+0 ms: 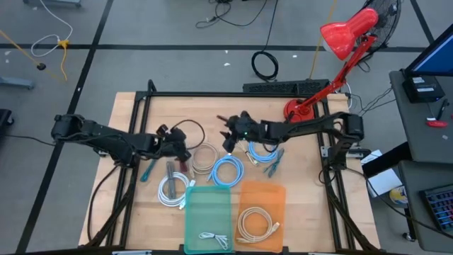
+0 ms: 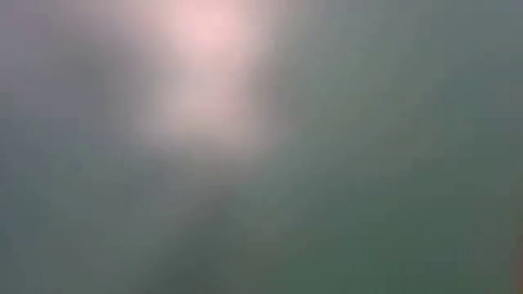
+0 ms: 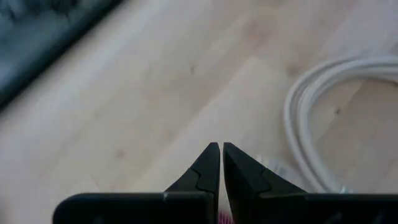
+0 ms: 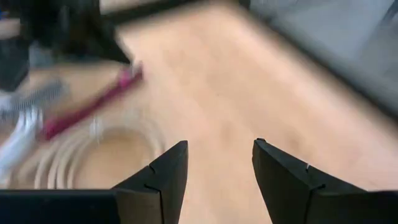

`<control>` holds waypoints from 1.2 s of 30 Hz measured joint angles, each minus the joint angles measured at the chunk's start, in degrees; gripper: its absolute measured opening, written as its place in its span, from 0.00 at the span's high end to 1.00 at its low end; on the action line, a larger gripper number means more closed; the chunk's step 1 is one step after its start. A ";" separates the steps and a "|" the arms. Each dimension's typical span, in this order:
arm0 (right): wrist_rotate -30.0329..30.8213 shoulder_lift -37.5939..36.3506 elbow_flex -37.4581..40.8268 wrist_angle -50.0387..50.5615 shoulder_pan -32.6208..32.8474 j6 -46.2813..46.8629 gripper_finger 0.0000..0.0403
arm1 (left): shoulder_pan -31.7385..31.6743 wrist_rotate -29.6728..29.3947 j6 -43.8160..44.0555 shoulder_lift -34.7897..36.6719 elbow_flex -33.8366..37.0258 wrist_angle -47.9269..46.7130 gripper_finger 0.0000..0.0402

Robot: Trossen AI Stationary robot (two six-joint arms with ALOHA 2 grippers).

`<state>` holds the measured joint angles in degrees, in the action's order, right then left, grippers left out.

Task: Pick & Place USB Port
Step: Put the left blue charger cable into the green bin

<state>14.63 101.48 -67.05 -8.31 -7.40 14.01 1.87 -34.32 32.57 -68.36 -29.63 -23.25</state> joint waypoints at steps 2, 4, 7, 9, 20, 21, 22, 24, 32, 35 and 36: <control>-4.13 2.53 -0.19 -1.08 -0.02 2.58 0.58 | -1.80 3.69 1.23 0.00 0.00 -1.91 0.94; -6.21 4.90 -0.40 -1.37 0.34 4.17 0.58 | -2.96 6.97 -0.55 0.00 0.02 -2.47 0.94; -7.28 8.53 -0.07 -2.26 1.57 4.40 0.58 | -3.76 10.38 -5.75 0.00 0.02 -2.59 0.94; -7.34 9.30 -0.07 -3.17 2.37 4.39 0.58 | -3.62 12.26 -7.59 0.00 0.02 -2.61 0.94; -7.10 8.38 -0.24 -8.75 6.82 2.37 0.58 | -10.89 22.45 10.94 0.02 -2.48 -10.97 0.94; -6.81 8.38 -0.26 -8.61 7.02 2.02 0.58 | -12.52 25.03 11.68 0.02 -3.15 -12.89 0.94; -5.89 8.20 -0.19 -7.99 7.18 1.77 0.58 | -13.96 26.86 11.80 0.02 -3.74 -14.87 0.94; -4.10 7.88 -0.07 -7.66 7.67 1.11 0.58 | -16.33 27.40 10.31 0.02 -4.67 -17.85 0.94; -1.16 7.75 -0.13 -9.47 8.74 0.23 0.58 | -22.24 29.53 7.76 0.02 -5.51 -20.99 0.82; -1.12 7.66 -0.15 -9.54 8.84 0.23 0.58 | -22.54 32.47 7.64 0.02 -5.51 -24.80 0.70; -1.10 7.72 -0.13 -9.64 8.89 0.21 0.58 | -22.54 32.79 7.60 0.02 -5.51 -27.18 0.66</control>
<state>13.54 109.20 -67.18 -17.95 1.49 14.22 -20.67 -1.53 40.17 -68.34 -35.14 -50.43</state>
